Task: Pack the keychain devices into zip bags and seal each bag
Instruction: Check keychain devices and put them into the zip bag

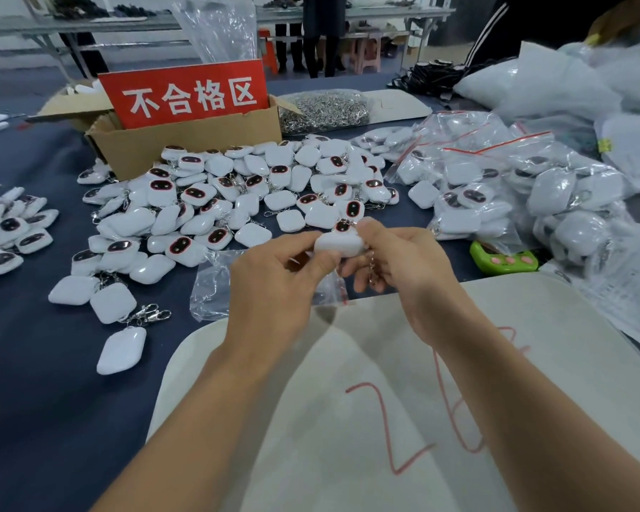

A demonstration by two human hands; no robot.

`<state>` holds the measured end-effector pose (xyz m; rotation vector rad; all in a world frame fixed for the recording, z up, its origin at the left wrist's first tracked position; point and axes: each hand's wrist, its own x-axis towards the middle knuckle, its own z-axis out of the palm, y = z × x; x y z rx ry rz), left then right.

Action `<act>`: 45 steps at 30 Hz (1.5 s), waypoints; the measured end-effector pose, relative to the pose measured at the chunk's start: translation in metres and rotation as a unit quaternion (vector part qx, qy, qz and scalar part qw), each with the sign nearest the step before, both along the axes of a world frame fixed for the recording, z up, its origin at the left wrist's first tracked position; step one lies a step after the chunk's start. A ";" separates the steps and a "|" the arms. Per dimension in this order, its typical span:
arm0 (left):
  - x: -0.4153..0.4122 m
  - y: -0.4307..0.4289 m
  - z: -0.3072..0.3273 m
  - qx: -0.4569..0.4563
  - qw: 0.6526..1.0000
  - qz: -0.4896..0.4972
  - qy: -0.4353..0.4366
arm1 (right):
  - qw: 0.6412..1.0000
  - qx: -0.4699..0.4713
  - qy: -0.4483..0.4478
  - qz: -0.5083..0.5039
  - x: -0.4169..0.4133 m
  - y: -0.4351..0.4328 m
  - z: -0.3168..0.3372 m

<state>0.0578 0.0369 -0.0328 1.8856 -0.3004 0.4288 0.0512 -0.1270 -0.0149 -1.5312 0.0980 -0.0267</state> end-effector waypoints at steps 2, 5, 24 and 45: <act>0.002 0.001 0.000 0.000 1.000 0.006 0.010 | 0.999 -0.018 -0.034 0.012 -0.001 0.001 0.000; 0.004 0.000 0.000 0.010 1.000 -0.003 0.019 | 0.997 -0.011 -0.071 0.013 -0.001 0.001 -0.003; 0.009 0.000 -0.002 -0.037 0.996 -0.054 0.056 | 0.998 0.020 -0.041 0.047 0.004 -0.002 -0.003; -0.004 -0.013 -0.004 0.256 0.949 0.159 0.086 | 0.985 -0.131 0.035 -0.102 0.009 -0.003 -0.006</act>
